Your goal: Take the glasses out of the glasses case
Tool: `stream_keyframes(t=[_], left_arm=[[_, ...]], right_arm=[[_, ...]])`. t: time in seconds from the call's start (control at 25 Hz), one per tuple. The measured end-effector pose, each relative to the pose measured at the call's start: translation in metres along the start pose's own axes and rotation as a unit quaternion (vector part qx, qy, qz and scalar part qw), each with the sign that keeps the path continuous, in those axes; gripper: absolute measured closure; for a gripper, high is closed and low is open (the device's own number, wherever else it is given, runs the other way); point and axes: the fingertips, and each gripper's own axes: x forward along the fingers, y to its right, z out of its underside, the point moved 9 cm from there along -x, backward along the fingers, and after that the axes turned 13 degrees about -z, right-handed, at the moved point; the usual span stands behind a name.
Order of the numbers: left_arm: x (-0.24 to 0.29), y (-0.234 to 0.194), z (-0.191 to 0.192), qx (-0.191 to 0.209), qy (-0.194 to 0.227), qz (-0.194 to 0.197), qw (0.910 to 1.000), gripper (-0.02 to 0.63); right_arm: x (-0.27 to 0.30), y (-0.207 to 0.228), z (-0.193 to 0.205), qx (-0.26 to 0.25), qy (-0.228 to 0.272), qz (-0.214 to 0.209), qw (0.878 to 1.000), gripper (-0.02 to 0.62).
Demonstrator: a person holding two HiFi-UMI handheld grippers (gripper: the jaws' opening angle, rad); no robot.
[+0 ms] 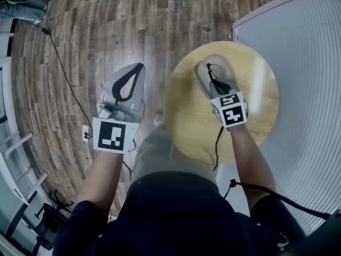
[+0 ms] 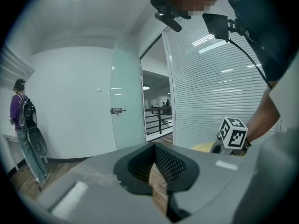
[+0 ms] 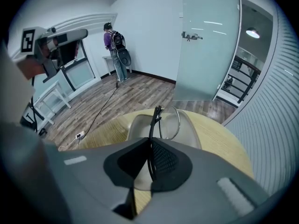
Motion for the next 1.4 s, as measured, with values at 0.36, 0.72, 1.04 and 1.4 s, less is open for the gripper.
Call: stream_keyframes(t=[0.36, 0.72, 1.04, 1.4], left_arm=[[-0.009, -0.001, -0.017, 0.006, 0.014, 0.008, 0.9999, 0.6], [-0.023, 0.005, -0.037, 0.021, 0.036, 0.023, 0.9989, 0.6], [-0.042, 0.015, -0.058, 0.022, 0.069, 0.042, 0.9965, 0.6], [-0.07, 0.02, -0.092, 0.03, 0.103, 0.045, 0.9931, 0.6]], right_arm=[[-0.021, -0.008, -0.01, -0.002, 0.018, 0.012, 1.0, 0.566], [-0.052, -0.02, -0.014, -0.011, 0.039, 0.03, 0.999, 0.566], [-0.086, -0.04, -0.014, -0.02, 0.054, 0.048, 0.997, 0.566], [-0.135, -0.07, -0.021, -0.035, 0.083, 0.063, 0.994, 0.566]])
